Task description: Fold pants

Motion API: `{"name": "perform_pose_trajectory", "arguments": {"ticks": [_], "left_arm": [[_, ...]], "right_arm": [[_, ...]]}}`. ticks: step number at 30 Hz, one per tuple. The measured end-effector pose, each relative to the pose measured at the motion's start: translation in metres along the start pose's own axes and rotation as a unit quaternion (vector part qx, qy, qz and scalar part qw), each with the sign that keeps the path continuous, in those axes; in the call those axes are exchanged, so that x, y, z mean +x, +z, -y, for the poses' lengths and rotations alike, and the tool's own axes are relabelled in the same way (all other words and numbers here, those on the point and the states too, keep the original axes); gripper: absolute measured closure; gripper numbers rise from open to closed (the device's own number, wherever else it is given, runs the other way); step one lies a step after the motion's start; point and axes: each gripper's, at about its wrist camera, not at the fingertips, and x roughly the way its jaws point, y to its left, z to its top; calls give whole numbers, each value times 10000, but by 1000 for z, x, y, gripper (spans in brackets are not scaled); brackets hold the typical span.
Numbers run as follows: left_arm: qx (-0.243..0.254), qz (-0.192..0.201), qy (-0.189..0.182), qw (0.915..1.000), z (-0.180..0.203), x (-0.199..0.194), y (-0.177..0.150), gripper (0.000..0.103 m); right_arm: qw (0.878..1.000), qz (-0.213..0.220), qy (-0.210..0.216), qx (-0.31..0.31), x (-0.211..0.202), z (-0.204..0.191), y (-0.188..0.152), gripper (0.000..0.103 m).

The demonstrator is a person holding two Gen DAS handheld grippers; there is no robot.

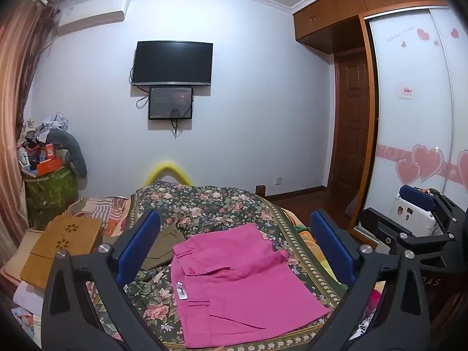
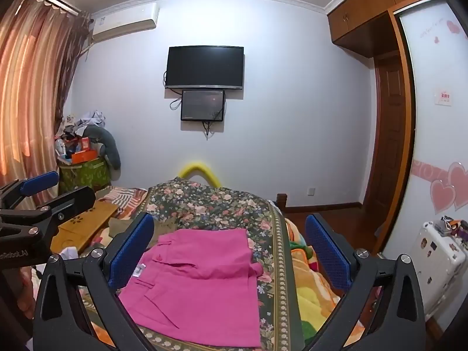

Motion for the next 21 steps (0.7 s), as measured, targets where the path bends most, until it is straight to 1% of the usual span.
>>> {"name": "perform_pose_trajectory", "arguments": {"ticks": [3,6,9,11,21], "left_arm": [[-12,-92,-77,9999,1,4,0,0],[-171,28,-82,9998,-5,3,1,0],[-221,33,-55,9997,-9,-1,4,0],[-161,29,-24,9999,-5,-2,-4,0],[-136,-8,-10,9999,-3,0,-7,0]], "right_arm": [[10000,10,22,6,0,-1,0,0],[10000,-13,50,5,-1,-3,-1,0],[10000,-29,43,65,-2,-1,3,0],[9999,-39,47,86,-2,-1,2,0],[9998,-84,91,161,0,4,4,0]]}}
